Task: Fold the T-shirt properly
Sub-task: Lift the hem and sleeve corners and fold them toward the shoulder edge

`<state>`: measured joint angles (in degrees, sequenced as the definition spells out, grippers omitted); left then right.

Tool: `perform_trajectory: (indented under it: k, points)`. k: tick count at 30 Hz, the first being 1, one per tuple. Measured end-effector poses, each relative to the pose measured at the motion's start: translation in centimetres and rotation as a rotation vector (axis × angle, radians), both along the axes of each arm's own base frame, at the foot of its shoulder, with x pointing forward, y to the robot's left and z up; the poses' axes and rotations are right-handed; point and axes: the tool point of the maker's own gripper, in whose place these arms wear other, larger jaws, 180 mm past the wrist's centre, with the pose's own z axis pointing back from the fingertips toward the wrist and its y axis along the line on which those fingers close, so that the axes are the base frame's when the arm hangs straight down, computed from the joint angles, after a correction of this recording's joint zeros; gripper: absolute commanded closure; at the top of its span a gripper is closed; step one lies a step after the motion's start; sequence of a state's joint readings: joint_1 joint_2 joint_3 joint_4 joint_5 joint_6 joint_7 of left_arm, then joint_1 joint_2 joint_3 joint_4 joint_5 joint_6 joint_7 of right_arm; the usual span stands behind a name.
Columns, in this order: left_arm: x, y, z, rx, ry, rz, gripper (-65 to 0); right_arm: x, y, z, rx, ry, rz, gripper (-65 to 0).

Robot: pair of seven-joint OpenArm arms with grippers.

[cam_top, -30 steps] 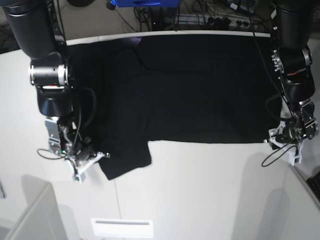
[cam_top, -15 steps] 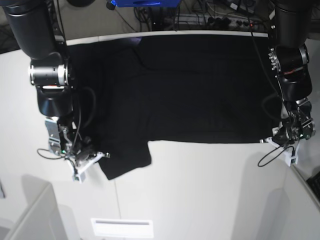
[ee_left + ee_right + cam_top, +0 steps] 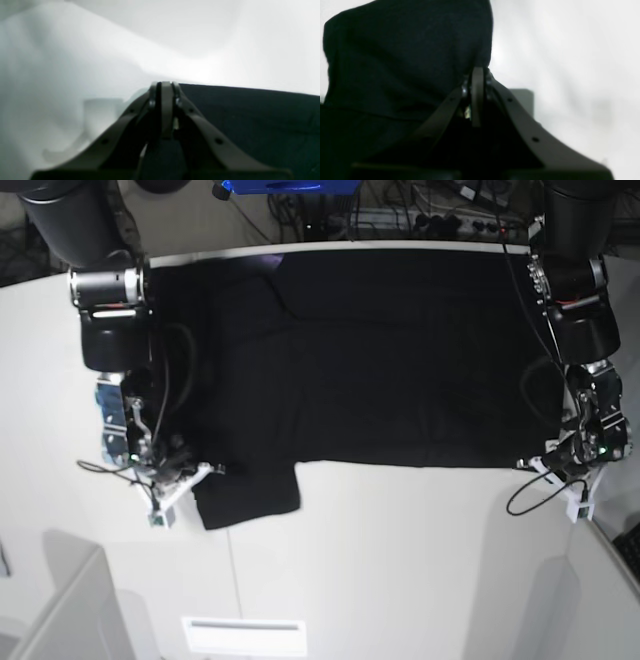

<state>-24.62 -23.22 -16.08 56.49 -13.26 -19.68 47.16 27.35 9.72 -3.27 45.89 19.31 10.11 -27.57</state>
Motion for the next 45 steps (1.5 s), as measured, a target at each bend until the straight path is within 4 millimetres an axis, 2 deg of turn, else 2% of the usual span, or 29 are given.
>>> perform_trajectory:
  k: [4,11,13,16,19,21,26,29,33,36,37,39,42,45]
  points:
    - [-0.4,-0.8,1.6,0.049,-0.051,-0.043,0.0,0.4,0.0,1.3,-0.010,-0.046,-0.003,0.0]
    - [-2.1,-1.6,-0.2,0.042,-0.014,-0.056,0.0,1.7,0.6,4.2,-0.009,-0.137,0.012,0.0]
    - [-2.6,-1.2,0.3,0.037,-0.039,-0.035,0.0,1.6,0.6,4.3,-0.008,-0.141,0.013,0.0]
    - [-3.8,-0.8,1.3,-0.022,-0.038,0.015,0.0,0.9,0.1,3.6,-0.019,-0.125,0.012,0.0]
    - [-3.8,-1.1,2.9,-0.062,-0.083,0.018,0.0,0.3,-0.8,2.9,-0.039,-0.102,0.003,0.0]
    - [-4.0,-1.5,3.6,-0.058,-0.099,0.000,0.0,0.4,-0.8,3.1,-0.036,-0.107,0.001,0.0]
    - [-5.8,-2.4,2.9,-0.063,-0.063,-0.023,0.0,-0.2,-1.7,3.7,-0.063,-0.137,0.009,0.0]
    - [-6.0,-3.1,3.6,-0.076,-0.091,-0.043,0.0,-0.8,-1.7,4.3,-0.072,-0.163,0.022,0.0]
    - [-6.4,-3.9,5.1,-0.052,-0.130,-0.077,0.0,-1.3,-1.3,4.1,-0.065,-0.143,0.034,0.0]
    - [-7.5,-4.4,4.9,-0.041,-0.093,-0.096,0.0,-2.1,-2.7,3.6,-0.051,-0.122,-0.014,0.0]
    - [-7.9,-4.4,4.8,-0.038,-0.068,-0.096,0.0,-2.5,-3.4,3.7,-0.045,-0.117,-0.038,0.0]
    - [-8.2,-3.6,5.9,-0.038,-0.091,-0.062,0.0,-3.4,-4.6,4.2,-0.059,-0.118,-0.064,0.0]
    - [-8.6,-2.0,7.7,-0.017,-0.121,-0.020,0.0,-4.2,-5.0,5.2,-0.062,-0.114,-0.068,0.0]
    - [-9.4,-2.6,8.4,-0.011,-0.122,-0.041,0.0,-4.8,-4.9,5.8,-0.057,-0.128,-0.070,0.0]
